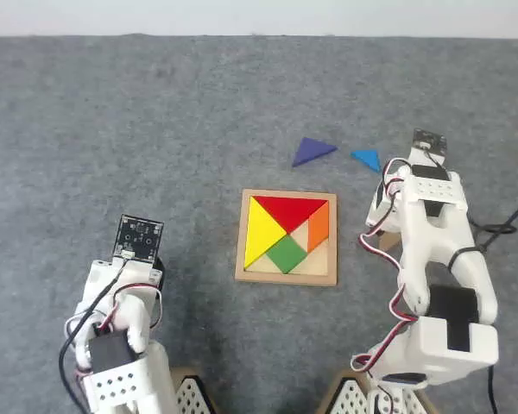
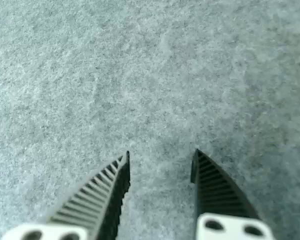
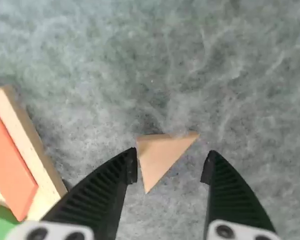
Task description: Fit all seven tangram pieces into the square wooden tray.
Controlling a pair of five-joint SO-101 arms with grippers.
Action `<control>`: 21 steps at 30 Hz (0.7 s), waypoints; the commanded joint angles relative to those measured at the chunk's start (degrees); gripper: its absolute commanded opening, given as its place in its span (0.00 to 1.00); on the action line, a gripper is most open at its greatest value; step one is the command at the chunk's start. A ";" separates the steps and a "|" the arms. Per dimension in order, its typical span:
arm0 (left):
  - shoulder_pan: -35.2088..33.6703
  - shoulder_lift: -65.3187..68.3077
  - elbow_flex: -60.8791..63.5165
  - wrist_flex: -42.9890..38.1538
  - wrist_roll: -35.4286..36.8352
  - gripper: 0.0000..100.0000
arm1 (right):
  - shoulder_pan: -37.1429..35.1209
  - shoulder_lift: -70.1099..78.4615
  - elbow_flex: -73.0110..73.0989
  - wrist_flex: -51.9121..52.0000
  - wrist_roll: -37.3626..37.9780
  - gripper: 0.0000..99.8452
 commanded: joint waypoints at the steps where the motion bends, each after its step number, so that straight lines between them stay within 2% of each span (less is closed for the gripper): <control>1: -0.35 -0.44 -0.57 0.35 -0.26 0.19 | -1.54 -3.30 0.00 -0.84 -5.45 0.22; 7: -0.35 -0.44 -0.57 0.35 -0.26 0.19 | -5.49 -3.30 0.00 -2.33 -9.32 0.22; 16: -0.35 -0.44 -0.57 0.35 -0.26 0.19 | -0.84 -3.21 0.70 -4.35 -11.25 0.22; 21: -0.35 -0.44 -0.57 0.35 -0.26 0.19 | -0.92 0.57 1.41 -5.67 -11.16 0.22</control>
